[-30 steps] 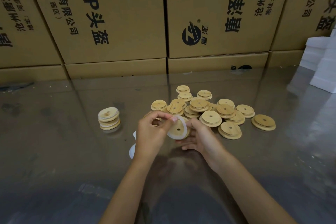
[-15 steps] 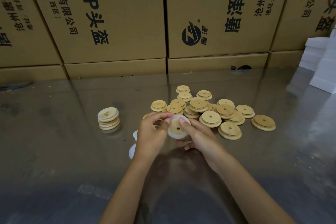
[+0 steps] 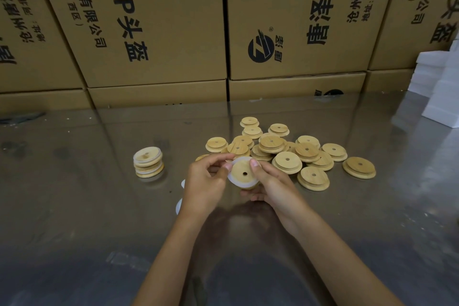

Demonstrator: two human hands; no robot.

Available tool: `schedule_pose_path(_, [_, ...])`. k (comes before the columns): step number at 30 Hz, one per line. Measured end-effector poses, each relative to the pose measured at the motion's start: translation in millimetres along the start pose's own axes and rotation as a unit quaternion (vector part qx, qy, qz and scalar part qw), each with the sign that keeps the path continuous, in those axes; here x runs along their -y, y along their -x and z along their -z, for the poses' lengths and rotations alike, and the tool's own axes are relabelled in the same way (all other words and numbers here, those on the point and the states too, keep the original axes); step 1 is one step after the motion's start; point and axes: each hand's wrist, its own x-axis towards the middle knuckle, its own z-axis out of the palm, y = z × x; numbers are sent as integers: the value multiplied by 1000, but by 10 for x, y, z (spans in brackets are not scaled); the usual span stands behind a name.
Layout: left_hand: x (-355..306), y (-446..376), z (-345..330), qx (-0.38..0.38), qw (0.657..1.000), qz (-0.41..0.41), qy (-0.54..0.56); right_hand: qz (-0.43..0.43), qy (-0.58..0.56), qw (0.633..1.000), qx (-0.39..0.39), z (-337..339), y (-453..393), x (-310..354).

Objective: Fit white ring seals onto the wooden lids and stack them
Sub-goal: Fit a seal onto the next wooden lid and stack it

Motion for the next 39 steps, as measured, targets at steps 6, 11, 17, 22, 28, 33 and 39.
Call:
schedule_pose_path(6, [-59, -6, 9, 14, 999, 17, 32, -21, -114, 993, -1, 9, -6, 14])
schedule_pose_path(11, [-118, 2, 7, 21, 998, 30, 60, -26, -140, 990, 0, 33, -37, 3])
schedule_pose_path(17, [-93, 3, 33, -3, 996, 51, 70, -21, -118, 992, 23, 27, -41, -18])
schedule_pose_path(22, [-94, 21, -11, -17, 998, 34, 41, -6, -115, 993, 11, -2, -37, -16])
schedule_pose_path(28, [-56, 29, -64, -18, 999, 21, 33, 3, -126, 992, 15, 5, -36, -1])
schedule_pose_path(33, [-1, 37, -115, -10, 994, 83, 63, -4, -160, 987, 21, 18, -52, -23])
schedule_pose_path(39, [-31, 56, -118, -14, 998, 36, 50, -17, -90, 995, 42, 47, -44, -9])
